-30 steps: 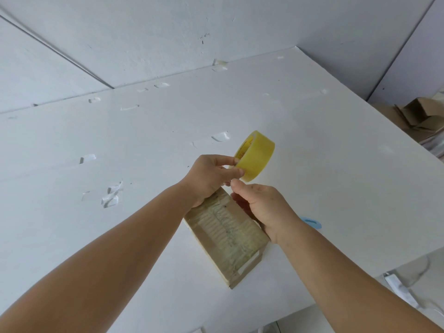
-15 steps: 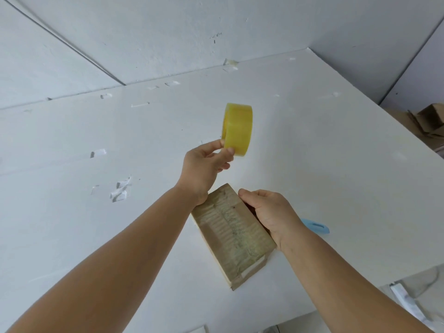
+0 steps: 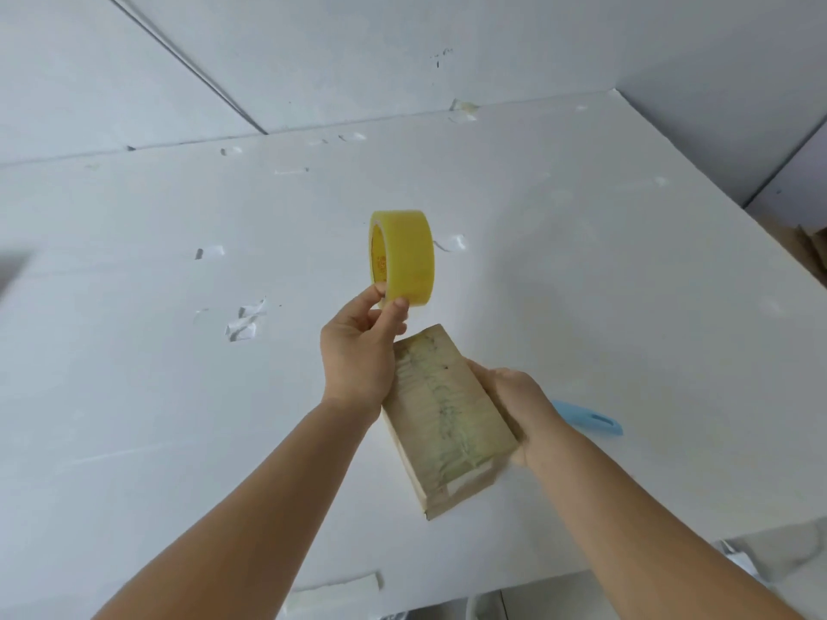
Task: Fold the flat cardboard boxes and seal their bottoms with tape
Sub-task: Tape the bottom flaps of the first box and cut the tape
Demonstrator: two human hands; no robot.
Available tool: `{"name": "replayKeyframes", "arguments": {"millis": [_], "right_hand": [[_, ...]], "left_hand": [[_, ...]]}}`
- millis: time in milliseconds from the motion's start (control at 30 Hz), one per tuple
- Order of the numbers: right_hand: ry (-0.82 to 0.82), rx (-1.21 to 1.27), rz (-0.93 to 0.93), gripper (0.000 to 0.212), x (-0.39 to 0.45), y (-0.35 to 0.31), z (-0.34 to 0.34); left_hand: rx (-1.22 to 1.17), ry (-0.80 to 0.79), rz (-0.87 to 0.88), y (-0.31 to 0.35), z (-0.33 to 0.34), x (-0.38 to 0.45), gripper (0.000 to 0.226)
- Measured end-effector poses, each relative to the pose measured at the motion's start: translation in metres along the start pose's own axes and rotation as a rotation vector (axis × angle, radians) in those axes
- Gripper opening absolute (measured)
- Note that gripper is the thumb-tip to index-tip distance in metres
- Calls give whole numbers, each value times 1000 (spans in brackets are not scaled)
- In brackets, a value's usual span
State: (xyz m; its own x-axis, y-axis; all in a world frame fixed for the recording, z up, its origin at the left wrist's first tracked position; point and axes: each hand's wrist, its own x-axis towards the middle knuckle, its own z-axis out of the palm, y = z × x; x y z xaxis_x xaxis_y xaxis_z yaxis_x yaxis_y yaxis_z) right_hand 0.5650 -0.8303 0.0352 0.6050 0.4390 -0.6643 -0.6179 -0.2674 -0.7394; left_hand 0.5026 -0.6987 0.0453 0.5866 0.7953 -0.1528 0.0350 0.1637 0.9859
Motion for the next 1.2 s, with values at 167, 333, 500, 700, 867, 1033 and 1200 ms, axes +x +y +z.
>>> {"name": "replayKeyframes", "arguments": {"millis": [167, 333, 500, 700, 867, 1033, 1200], "right_hand": [[53, -12, -69, 13, 9, 8, -4], [-179, -344, -502, 40, -5, -10, -9], [-334, -308, -351, 58, -2, 5, -9], [-405, -62, -192, 45, 4, 6, -6], [-344, -101, -301, 69, 20, -10, 8], [-267, -213, -355, 31, 30, -21, 21], [-153, -323, -484, 72, 29, -37, 18]], "left_hand": [[-23, -12, 33, -1, -1, 1, 17], [-39, -50, 41, -1, -2, 2, 15], [-53, -75, 20, -4, 0, 3, 16], [-75, -54, 33, -2, 0, 11, 15], [-31, -75, 126, 14, 6, 38, 14], [110, -59, 224, 23, 9, 62, 14], [68, -145, 237, 44, -5, 56, 15]]}}
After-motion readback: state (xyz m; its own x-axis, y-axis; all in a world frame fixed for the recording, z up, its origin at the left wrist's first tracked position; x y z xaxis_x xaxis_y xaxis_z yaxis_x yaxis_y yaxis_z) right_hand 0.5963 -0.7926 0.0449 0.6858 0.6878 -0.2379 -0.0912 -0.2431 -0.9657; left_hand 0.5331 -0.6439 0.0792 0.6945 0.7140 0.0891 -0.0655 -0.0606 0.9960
